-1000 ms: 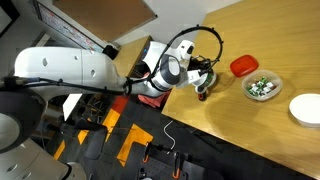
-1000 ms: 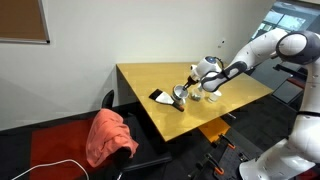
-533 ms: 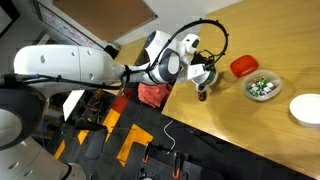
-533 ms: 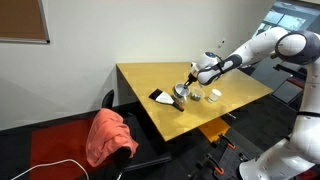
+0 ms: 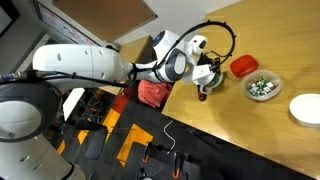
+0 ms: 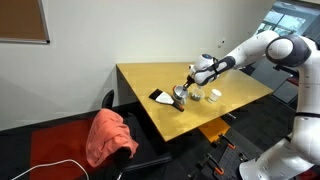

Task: Open the Tupperware, pour the sweets into it, then close the kid

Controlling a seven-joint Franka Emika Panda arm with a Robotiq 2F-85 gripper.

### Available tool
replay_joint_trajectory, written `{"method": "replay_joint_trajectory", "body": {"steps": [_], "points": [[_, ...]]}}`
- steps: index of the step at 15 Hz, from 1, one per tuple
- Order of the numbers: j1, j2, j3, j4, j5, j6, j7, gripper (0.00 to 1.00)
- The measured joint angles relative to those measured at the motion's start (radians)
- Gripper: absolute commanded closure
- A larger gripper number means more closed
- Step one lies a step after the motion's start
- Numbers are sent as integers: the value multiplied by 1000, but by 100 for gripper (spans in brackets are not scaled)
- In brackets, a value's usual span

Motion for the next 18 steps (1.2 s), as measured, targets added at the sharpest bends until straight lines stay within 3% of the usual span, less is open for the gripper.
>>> {"method": "replay_joint_trajectory", "body": {"steps": [5,6,8,15,18], "points": [[-12,49,14,33,42,-2,-42,98],[-14,50,16,36,44,-2,-47,65],[-15,52,17,40,45,-2,-54,57],[-12,33,17,65,44,-2,-77,5],[1,-1,0,65,29,-2,-79,0]]}}
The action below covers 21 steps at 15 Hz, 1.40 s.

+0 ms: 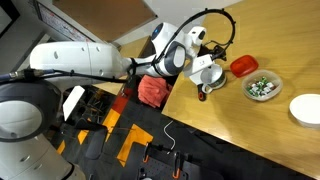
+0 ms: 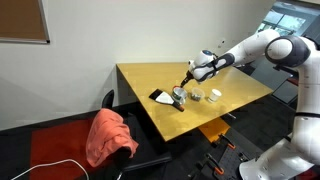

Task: Open the Tupperware, pour the sweets into it, then close the kid

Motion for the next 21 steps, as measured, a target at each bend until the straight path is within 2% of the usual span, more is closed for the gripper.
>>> {"method": "replay_joint_trajectory", "body": {"steps": [3,6,9,16,21], "points": [[-4,-35,-14,3,-3,0,-45,0],[-36,-42,-11,23,-6,-20,-176,0],[-68,-40,-2,41,-36,-88,-301,0],[-66,-33,-4,49,-36,-95,-310,0],[-111,59,-7,188,13,-148,-310,0]]}}
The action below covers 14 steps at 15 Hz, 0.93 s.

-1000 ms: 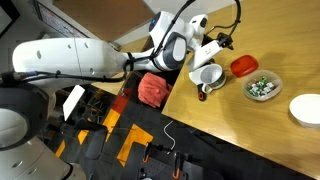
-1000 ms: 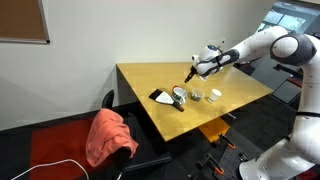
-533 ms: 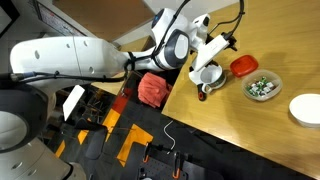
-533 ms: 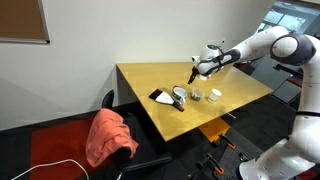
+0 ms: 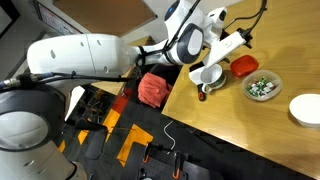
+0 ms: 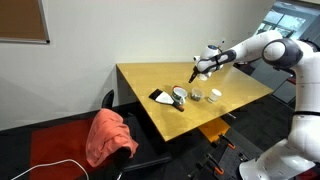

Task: Open the Tupperware, pour the sweets into it, then close the kid

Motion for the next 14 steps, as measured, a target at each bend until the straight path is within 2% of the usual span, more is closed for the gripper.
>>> {"method": "replay_joint_trajectory", "body": {"steps": [6,10,14], "points": [[-29,170,-1,247,5,-176,-1,0],[-35,289,8,379,10,-185,-2,0],[-75,373,56,477,64,-181,-50,0]]}}
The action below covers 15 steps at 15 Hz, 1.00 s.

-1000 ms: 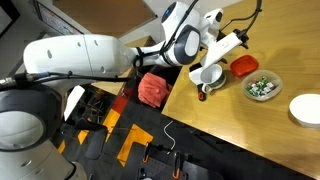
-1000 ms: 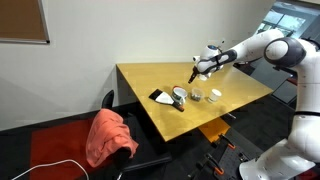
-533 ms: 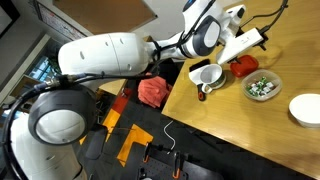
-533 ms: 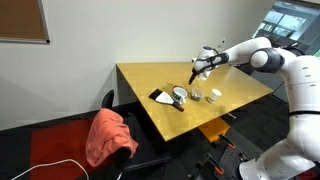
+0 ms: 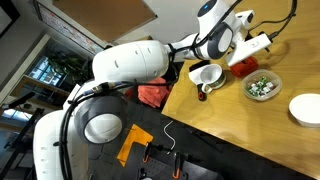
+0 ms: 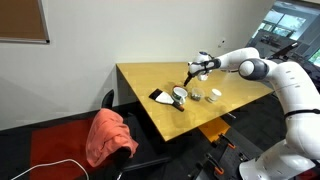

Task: Open the Tupperware, pour the sweets into it, then close the kid

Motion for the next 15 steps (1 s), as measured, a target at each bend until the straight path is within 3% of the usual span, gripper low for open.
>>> {"method": "replay_joint_trajectory", "body": {"steps": [6,9,15], "points": [[-9,24,8,24,12,3,-19,0],[4,27,-7,13,4,61,1,0],[30,62,-20,11,5,126,50,10]]}}
